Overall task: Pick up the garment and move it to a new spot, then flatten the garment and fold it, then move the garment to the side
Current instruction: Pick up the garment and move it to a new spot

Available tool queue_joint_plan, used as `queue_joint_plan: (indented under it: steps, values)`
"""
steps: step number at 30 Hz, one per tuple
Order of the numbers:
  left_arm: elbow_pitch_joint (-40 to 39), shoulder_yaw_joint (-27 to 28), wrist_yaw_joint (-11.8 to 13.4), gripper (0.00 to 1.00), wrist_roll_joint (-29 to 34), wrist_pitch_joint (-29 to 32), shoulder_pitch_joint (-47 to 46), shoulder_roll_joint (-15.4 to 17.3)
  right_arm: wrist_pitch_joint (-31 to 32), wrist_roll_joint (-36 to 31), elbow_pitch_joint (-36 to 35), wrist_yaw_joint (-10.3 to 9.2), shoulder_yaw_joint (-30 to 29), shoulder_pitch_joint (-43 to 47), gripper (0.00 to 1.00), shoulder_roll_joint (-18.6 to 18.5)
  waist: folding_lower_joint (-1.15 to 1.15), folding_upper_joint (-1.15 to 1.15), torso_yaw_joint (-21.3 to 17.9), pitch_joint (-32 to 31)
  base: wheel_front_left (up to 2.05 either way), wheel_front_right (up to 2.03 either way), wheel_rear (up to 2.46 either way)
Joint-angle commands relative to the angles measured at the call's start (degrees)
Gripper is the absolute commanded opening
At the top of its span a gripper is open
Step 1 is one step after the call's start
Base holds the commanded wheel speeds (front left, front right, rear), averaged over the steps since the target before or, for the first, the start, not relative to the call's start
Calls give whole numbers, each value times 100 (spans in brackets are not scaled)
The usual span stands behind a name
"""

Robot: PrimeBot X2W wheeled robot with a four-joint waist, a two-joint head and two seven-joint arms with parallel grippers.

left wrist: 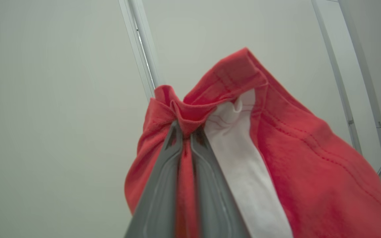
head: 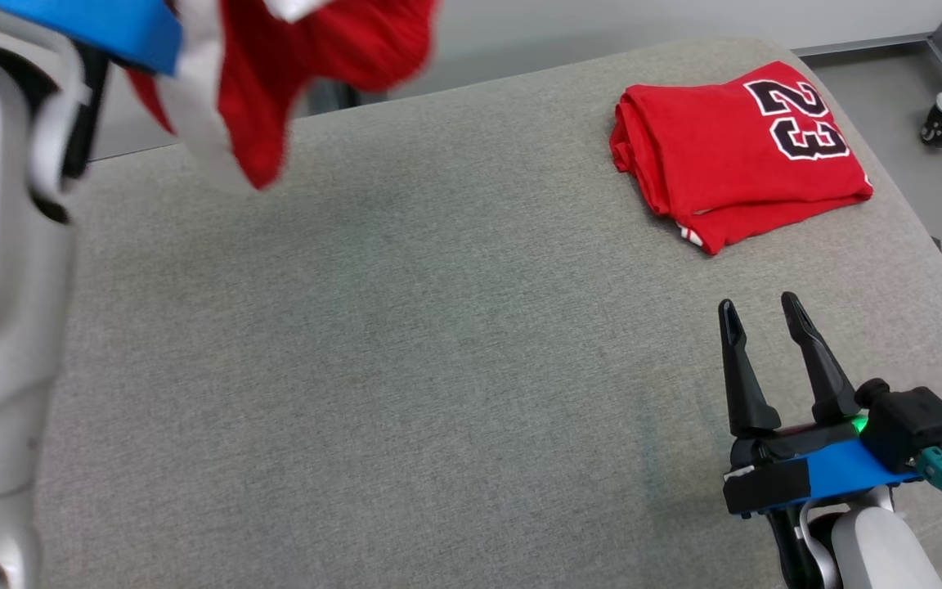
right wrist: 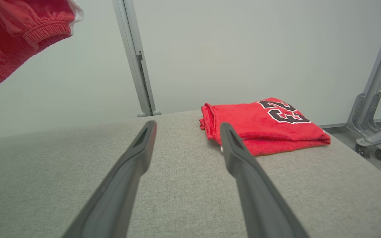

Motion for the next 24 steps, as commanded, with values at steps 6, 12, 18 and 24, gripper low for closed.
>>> queue_joint_plan:
  steps: [6, 12, 18, 24]
  values:
    - [-426, -388, 114, 0, -88, 42, 956, -285, -96, 188, 162, 0, 95, -147, 100, 20, 1, 0, -104, 9, 0, 0, 0]
    - [-337, -654, 253, 0, -215, -134, 2075, -498, -118, 225, 238, 0, 148, -204, 100, 17, 1, 0, -3, 23, 0, 0, 0]
    - [-1, -930, 330, 0, -329, -406, 3036, -704, -120, 186, 237, 0, 161, -243, 100, 18, 1, 0, 120, 18, 0, 0, 0]
    - [294, -1326, 263, 0, -325, -571, 3589, -910, -121, 164, 265, 0, 154, -182, 100, 16, 1, 0, 235, -38, 0, 0, 0]
